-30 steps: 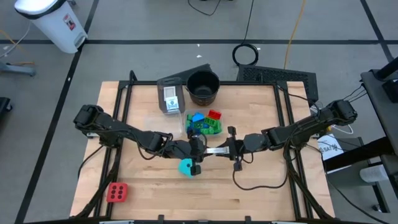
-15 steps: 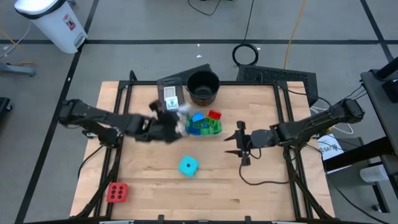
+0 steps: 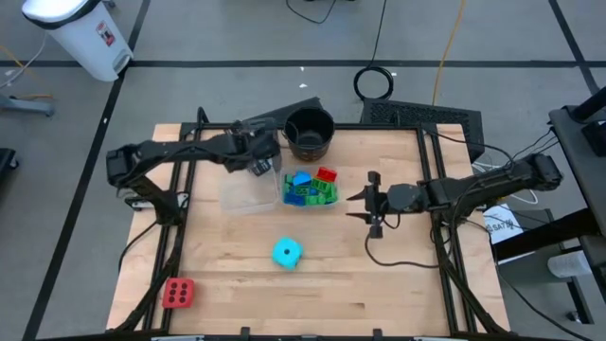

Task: Pick & Place Toys
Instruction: Put the black card box into the black bin, then put the blue dice into the left transparent bin

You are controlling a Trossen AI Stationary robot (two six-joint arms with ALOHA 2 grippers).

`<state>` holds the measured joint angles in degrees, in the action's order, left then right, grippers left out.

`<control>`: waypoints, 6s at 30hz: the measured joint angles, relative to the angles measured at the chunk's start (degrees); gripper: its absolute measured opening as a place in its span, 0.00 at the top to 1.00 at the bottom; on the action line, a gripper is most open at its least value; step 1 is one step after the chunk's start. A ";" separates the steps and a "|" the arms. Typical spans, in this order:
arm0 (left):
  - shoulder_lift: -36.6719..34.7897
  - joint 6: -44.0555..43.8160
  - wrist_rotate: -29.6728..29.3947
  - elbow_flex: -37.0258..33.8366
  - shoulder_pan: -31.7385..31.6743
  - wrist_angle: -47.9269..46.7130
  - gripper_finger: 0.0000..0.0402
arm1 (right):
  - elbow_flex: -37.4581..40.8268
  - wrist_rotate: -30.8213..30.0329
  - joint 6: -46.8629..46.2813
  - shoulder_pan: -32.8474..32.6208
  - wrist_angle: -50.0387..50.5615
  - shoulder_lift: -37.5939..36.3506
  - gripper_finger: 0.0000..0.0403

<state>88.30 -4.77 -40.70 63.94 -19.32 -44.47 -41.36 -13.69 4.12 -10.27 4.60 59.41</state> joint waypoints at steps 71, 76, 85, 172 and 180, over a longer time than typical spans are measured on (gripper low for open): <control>5.78 -50.23 50.16 -10.23 33.68 34.60 0.09 | 1.31 3.30 -1.95 -5.59 -3.06 -4.82 0.63; 5.73 -52.12 48.17 -10.14 33.50 31.58 0.10 | 1.31 3.30 -1.95 -5.59 -3.08 -4.82 0.63; 6.02 -55.27 48.43 -10.12 33.93 31.28 0.54 | 1.31 3.28 -1.96 -5.59 -3.08 -4.82 0.64; -16.93 -27.75 7.57 -16.31 33.32 -19.91 0.65 | 1.25 3.28 -1.95 -5.58 -3.03 -4.82 0.68; -16.93 -27.20 5.57 -16.31 33.21 -19.93 0.40 | 1.25 3.28 -1.95 -5.57 -3.01 -4.82 0.68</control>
<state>71.37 -31.98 -35.14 47.64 13.89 -64.40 -40.12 -10.41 2.17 -15.84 1.58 54.59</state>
